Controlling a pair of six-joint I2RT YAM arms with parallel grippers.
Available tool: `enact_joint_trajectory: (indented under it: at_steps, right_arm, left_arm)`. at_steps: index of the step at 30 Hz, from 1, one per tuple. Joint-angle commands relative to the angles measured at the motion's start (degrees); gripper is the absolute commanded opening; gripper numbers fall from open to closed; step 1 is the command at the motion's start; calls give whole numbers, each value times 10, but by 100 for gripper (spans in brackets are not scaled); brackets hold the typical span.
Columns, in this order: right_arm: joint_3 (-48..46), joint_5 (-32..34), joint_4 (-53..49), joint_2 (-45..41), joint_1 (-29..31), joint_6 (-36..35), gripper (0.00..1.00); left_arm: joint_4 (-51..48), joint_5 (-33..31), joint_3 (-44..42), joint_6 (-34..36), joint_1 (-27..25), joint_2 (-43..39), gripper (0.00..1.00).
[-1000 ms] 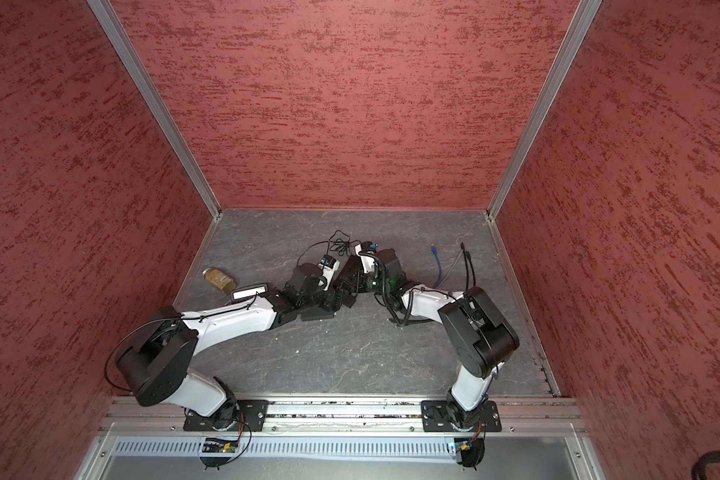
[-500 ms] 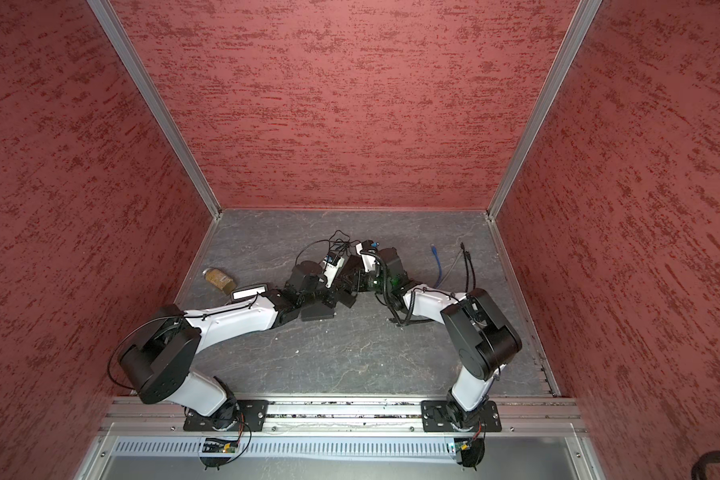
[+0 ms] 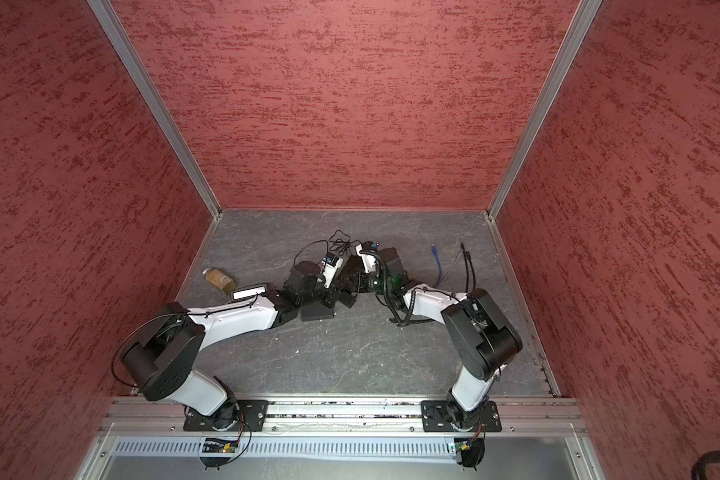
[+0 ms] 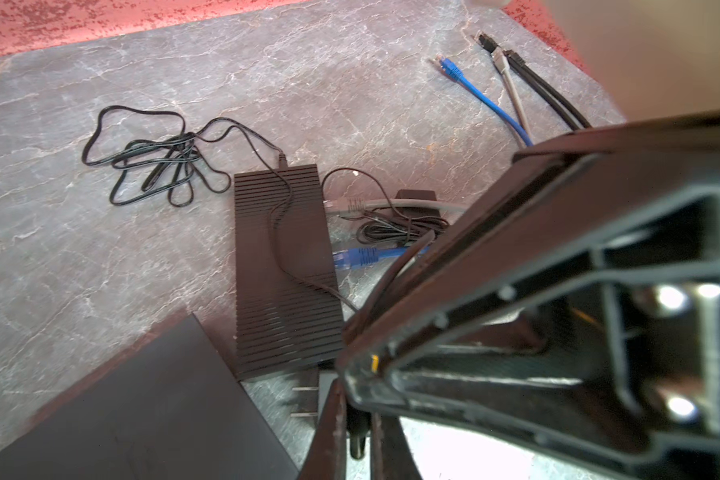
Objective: Insert the plug into the switch port
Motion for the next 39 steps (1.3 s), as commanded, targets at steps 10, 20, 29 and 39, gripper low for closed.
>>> enact_joint_trajectory:
  at_steps: [10,20,29,39]
  right_arm:
    - [75,-9,-287,-59,3,-334,36]
    - [-73,58,-70,-175,2,-609,37]
    - [-76,-23,-11,-149,-10,-783,45]
    - [-59,-84,-54,-103,-10,-962,44]
  left_arm:
    - [3,38,-26,77,29,-27,0]
    - [-40,70,-31,142,34,-53,0]
    - [-56,76,-41,206,25,-75,0]
    - [-94,114,-44,252,19,-94,0]
